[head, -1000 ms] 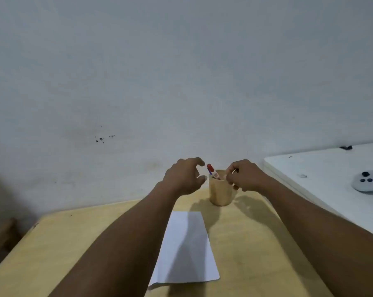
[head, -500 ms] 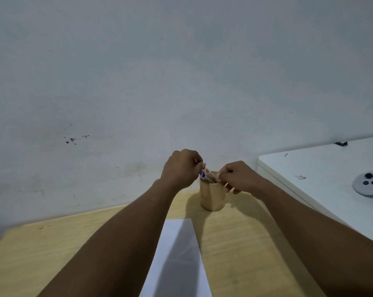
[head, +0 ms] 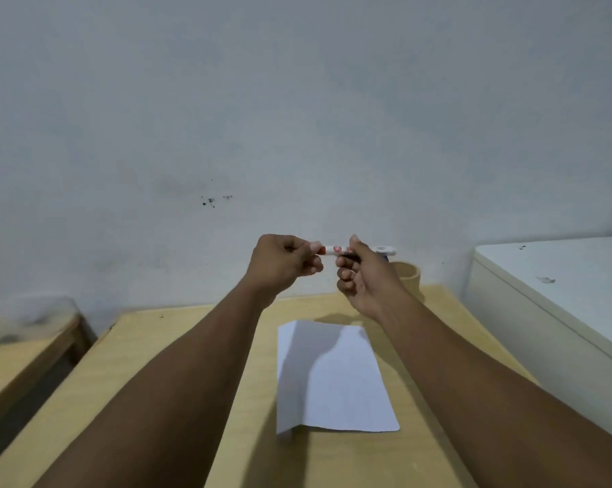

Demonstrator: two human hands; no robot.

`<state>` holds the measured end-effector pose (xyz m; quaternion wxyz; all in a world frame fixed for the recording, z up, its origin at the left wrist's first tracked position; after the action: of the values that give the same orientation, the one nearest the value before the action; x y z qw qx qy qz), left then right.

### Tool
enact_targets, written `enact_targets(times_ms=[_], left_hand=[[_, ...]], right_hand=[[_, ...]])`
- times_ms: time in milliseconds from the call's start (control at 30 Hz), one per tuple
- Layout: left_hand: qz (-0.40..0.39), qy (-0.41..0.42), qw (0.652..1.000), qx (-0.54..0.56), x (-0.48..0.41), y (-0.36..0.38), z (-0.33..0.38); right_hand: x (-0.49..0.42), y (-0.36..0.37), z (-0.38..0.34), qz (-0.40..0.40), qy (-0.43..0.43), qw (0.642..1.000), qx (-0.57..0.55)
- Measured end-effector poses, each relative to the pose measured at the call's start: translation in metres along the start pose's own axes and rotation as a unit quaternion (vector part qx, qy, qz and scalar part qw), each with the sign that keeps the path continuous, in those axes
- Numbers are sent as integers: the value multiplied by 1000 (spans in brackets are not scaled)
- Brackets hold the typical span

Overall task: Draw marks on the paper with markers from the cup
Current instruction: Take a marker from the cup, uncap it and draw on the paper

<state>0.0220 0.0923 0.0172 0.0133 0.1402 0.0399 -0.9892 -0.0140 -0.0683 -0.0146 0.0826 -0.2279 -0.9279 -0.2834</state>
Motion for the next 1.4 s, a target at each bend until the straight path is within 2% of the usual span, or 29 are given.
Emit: enact_targets(times_ms=[100,167,233,300,367,467,567,700,800,933,1000,1133,1400], left_hand=[[44,-67,995,62,5,-28,-22],[66,-98,989,89,3,-47,-38],[78,-112,988,66,0,-70,-56],[53,-66,992,-97,-2,-92,-77],[7,-10,959,-285,-2,-102,-97],[-42,10,925,-377,-1,-97,-118],[-78,3,913,-400,0,-80,-136],[-80,0,905,-418,6,-70,-151],[-81,-1,909,-408,10,-68,-157],[-63,-58,931,-354,7,-66,-159],[-81,-64,923,-372,7,-64,-160],[-84,-17,893,-442,13,-58,-164],[-111,-36,891,-438,9,-57,-165]], right_hand=[[0,23,12,-35,-27,998,35],[-3,26,20,-32,-22,999,19],[-9,22,25,-22,-5,1000,-6],[-17,15,29,-7,-7,1000,21],[-26,8,35,14,-32,996,84],[-37,5,53,37,-81,980,178],[-42,8,71,41,-124,960,246],[-45,18,96,5,-118,957,267],[-52,20,111,-2,-118,953,279],[-59,14,126,0,-129,939,318],[-61,9,132,-1,-134,937,322],[-64,5,135,2,-159,926,342],[-64,6,142,17,-223,892,393]])
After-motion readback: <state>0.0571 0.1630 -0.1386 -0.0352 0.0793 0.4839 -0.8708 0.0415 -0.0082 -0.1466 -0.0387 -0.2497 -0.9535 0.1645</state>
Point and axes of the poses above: each hand's wrist, its own x-axis away from the middle knuckle, its own y-axis out of the palm, z = x × y, the point moved 3 cm from there along -x, towards the middle knuckle, and after that the axes turned 15 degrees about z, right-handed, at the moved point
